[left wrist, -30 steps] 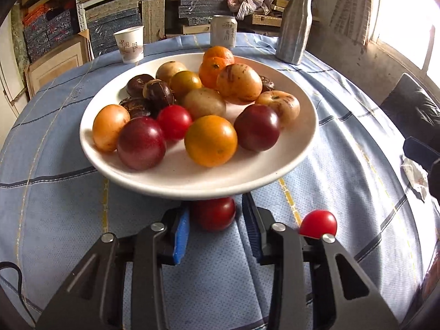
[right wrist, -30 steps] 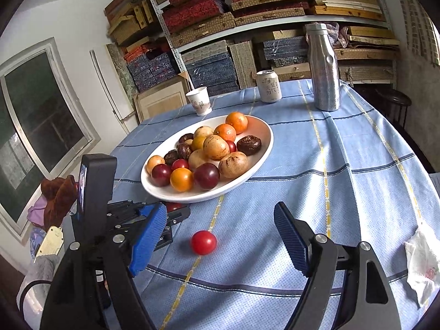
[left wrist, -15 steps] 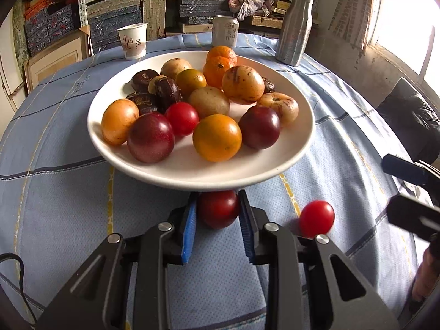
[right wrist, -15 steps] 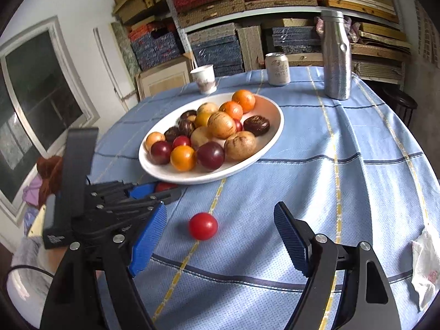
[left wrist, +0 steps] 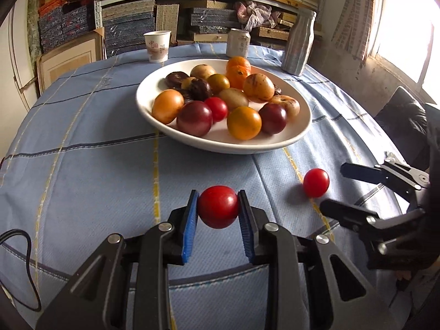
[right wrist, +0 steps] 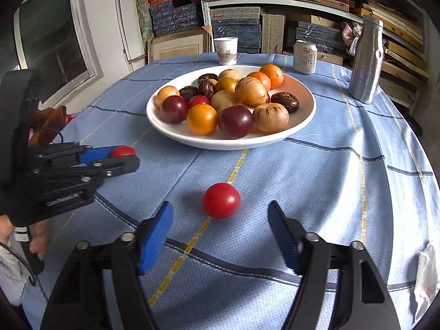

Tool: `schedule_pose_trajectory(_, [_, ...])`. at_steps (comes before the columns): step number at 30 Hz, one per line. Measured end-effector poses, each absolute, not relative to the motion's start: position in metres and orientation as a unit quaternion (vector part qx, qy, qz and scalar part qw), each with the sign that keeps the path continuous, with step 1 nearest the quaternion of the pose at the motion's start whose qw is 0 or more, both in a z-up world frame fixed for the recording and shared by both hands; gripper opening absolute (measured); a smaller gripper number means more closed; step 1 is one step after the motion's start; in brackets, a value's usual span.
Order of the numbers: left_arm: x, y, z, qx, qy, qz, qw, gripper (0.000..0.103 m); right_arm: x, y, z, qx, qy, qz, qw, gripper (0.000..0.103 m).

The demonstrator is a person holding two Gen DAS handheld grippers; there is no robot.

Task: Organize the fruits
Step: 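Grasp a red tomato with the left tool while the right tool grasps another red tomato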

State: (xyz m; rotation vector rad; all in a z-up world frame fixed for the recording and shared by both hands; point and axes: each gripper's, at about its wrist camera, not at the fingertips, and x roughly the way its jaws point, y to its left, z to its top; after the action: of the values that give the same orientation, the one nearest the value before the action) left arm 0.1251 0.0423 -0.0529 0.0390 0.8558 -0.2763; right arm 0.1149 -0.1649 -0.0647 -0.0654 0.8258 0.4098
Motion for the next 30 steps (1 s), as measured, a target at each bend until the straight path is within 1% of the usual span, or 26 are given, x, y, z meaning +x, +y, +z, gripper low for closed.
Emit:
schedule_pose_trajectory(3, [0.124, 0.043, -0.052, 0.018, 0.412, -0.136, 0.901, 0.027, 0.118, -0.167, -0.066, -0.024, 0.403, 0.194, 0.894, 0.062])
schedule_pose_trajectory(4, [0.123, 0.042, -0.051, 0.018, 0.412, -0.138, 0.901, 0.027, 0.12, -0.168, -0.068, -0.023, 0.406, 0.193, 0.893, 0.058])
schedule_pose_trajectory(5, [0.123, 0.042, -0.051, 0.019, 0.412, -0.139, 0.9, 0.027, 0.121, -0.168, -0.069, -0.022, 0.408, 0.192, 0.892, 0.051])
schedule_pose_trajectory(10, [0.125, 0.041, -0.053, 0.016, 0.416, -0.14, 0.898, 0.027, 0.126, -0.166, -0.073, -0.02, 0.418, 0.195, 0.887, 0.041])
schedule_pose_trajectory(14, [0.126, 0.04, -0.055, 0.016, 0.419, -0.141, 0.897, 0.027, 0.126, -0.165, -0.075, -0.018, 0.42, 0.202, 0.885, 0.035])
schedule_pose_trajectory(16, [0.127, 0.04, -0.056, 0.015, 0.421, -0.141, 0.896, 0.027, 0.127, -0.165, -0.075, -0.015, 0.42, 0.206, 0.884, 0.032])
schedule_pose_trajectory(30, [0.128, 0.041, -0.059, 0.009, 0.426, -0.14, 0.894, 0.027, 0.124, -0.17, -0.071, -0.004, 0.411, 0.203, 0.889, 0.031])
